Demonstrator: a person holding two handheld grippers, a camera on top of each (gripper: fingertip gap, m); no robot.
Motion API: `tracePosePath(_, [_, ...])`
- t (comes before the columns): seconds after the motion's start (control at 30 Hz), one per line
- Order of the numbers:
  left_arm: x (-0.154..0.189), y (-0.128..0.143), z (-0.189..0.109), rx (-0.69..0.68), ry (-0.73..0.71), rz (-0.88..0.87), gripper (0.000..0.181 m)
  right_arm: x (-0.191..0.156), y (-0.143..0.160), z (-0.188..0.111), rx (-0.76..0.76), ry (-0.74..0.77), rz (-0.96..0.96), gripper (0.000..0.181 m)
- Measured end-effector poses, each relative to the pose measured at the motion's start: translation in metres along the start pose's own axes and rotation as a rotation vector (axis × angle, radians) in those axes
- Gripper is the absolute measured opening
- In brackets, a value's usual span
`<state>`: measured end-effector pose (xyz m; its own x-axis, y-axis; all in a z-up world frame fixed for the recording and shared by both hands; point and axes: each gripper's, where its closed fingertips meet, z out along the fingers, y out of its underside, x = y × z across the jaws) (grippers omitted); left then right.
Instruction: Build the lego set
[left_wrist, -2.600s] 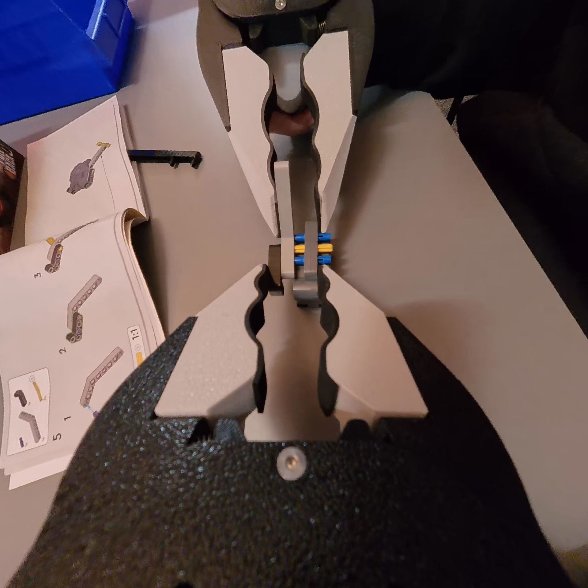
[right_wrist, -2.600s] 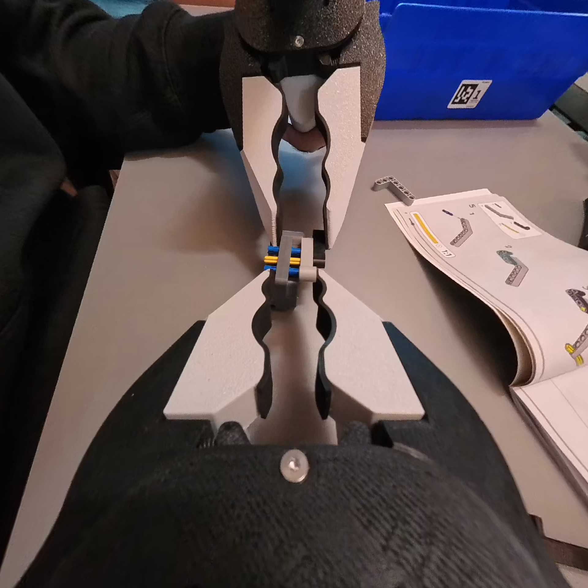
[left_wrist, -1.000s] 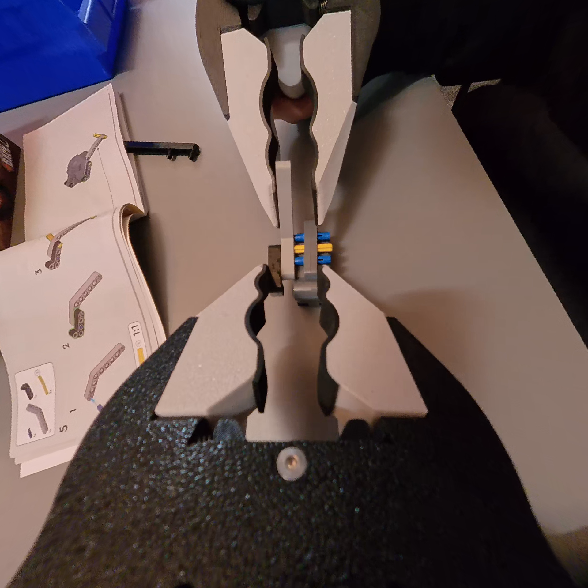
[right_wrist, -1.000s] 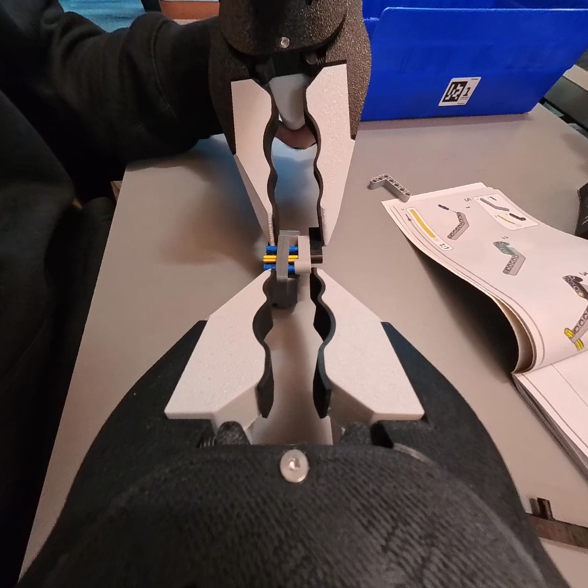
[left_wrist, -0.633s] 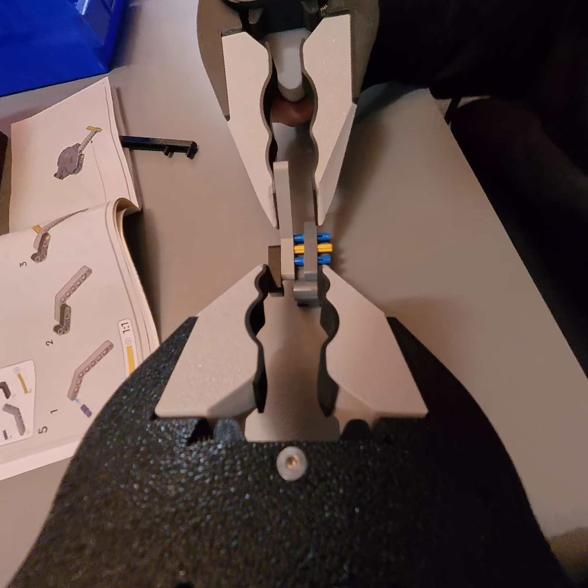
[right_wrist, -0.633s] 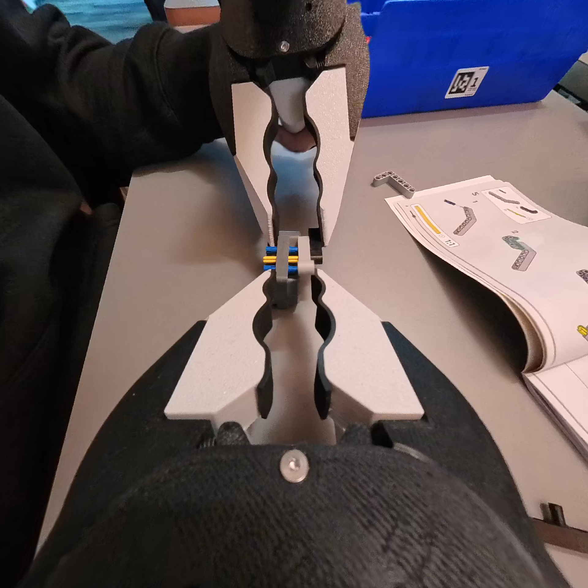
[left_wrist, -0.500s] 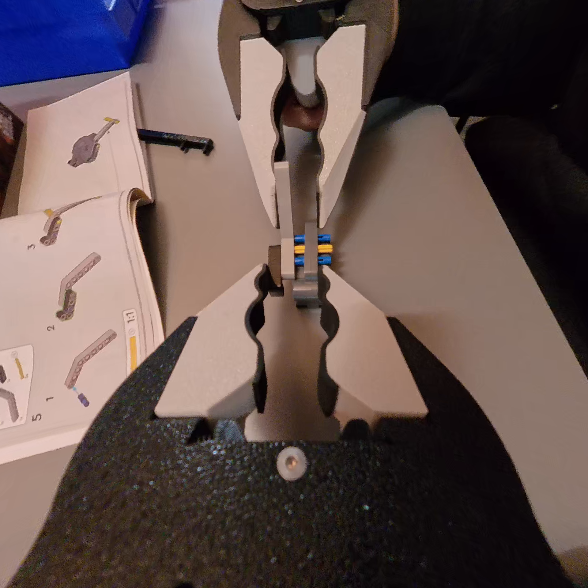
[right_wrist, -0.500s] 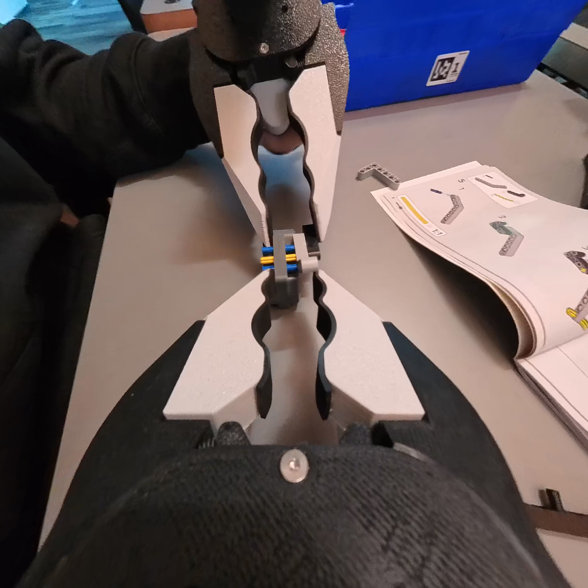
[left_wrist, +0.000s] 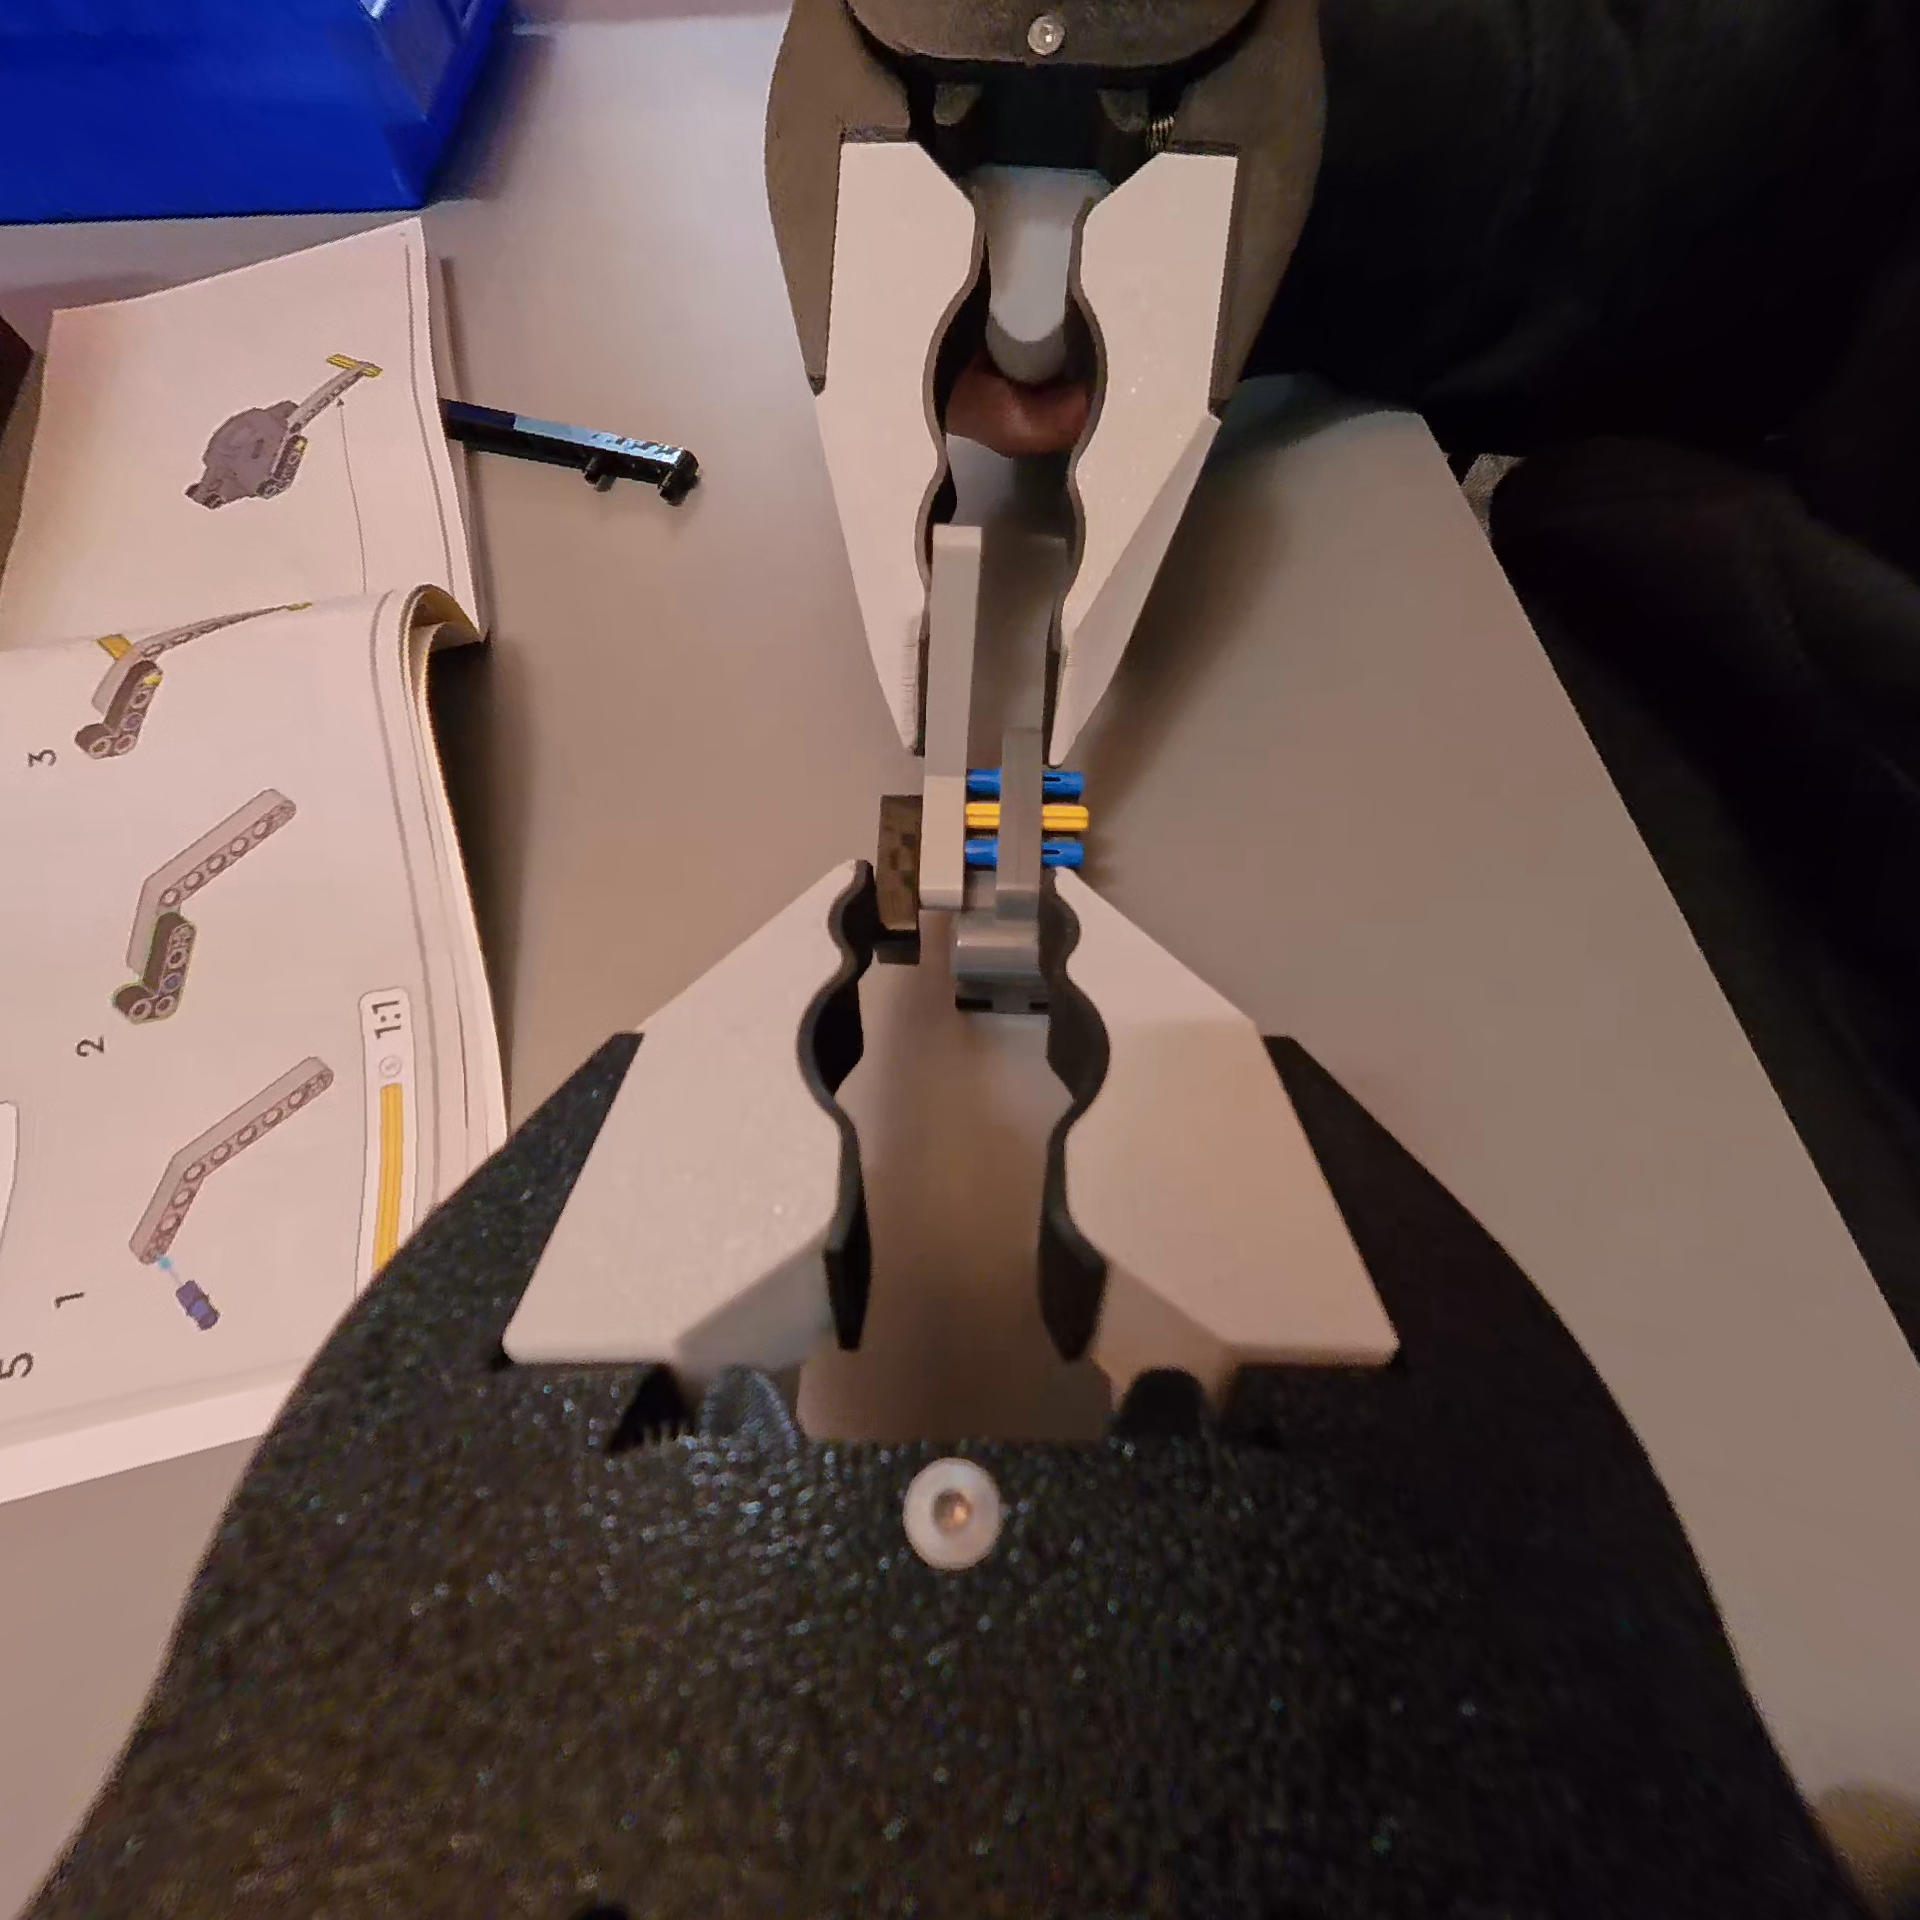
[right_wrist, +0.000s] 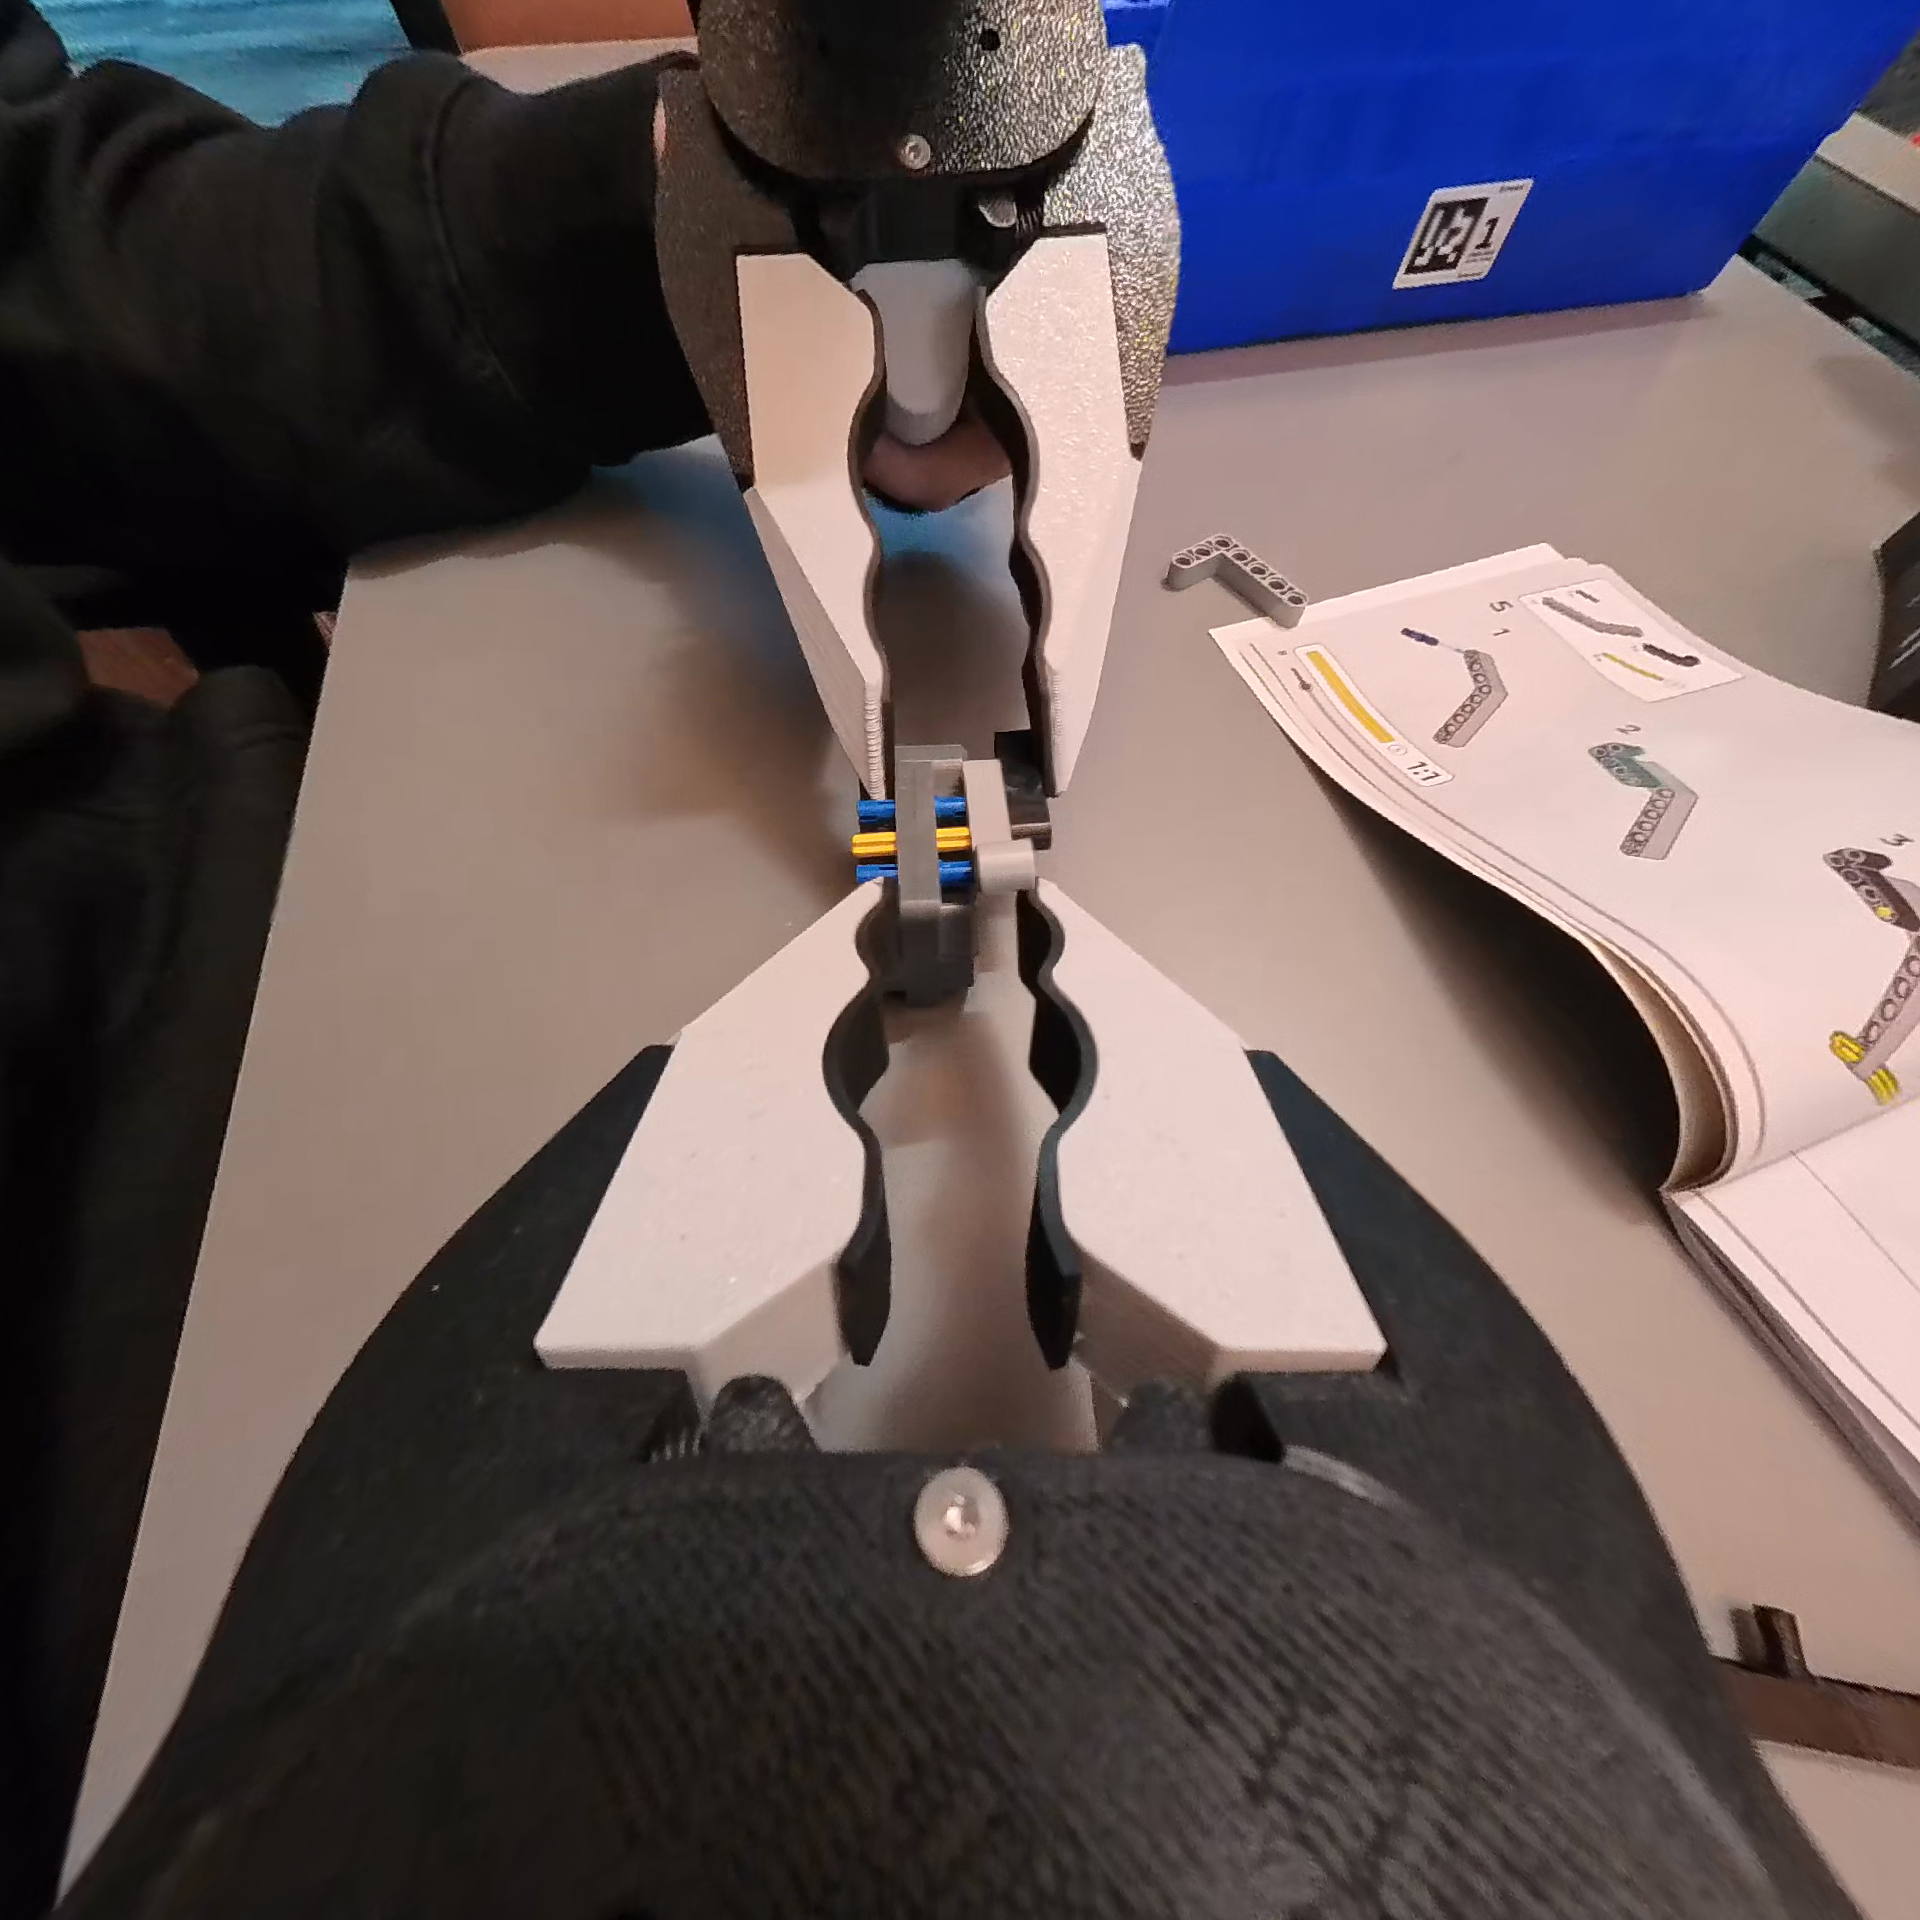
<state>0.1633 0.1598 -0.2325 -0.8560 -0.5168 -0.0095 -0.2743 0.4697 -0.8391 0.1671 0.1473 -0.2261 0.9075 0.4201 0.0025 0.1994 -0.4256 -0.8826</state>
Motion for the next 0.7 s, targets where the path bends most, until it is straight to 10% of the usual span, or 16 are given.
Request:
tracePosePath(0.23, [0.0, -0.003, -0.001, -0.024, -0.095, 0.183, 0.028, -0.001, -0.002, -0.001, 0.013, 0.045, -0.069, 0.02])
tracePosePath(0.4, [-0.012, -0.008, -0.006, -0.193, -0.471, 0.726, 0.028, -0.002, -0.005, -0.004, 0.048, 0.134, -0.26, 0.034])
tracePosePath(0.7, [-0.005, 0.005, -0.007, -0.334, -0.66, 1.016, 0.029, -0.011, -0.018, -0.015, 0.13, 0.004, -0.055, 0.027])
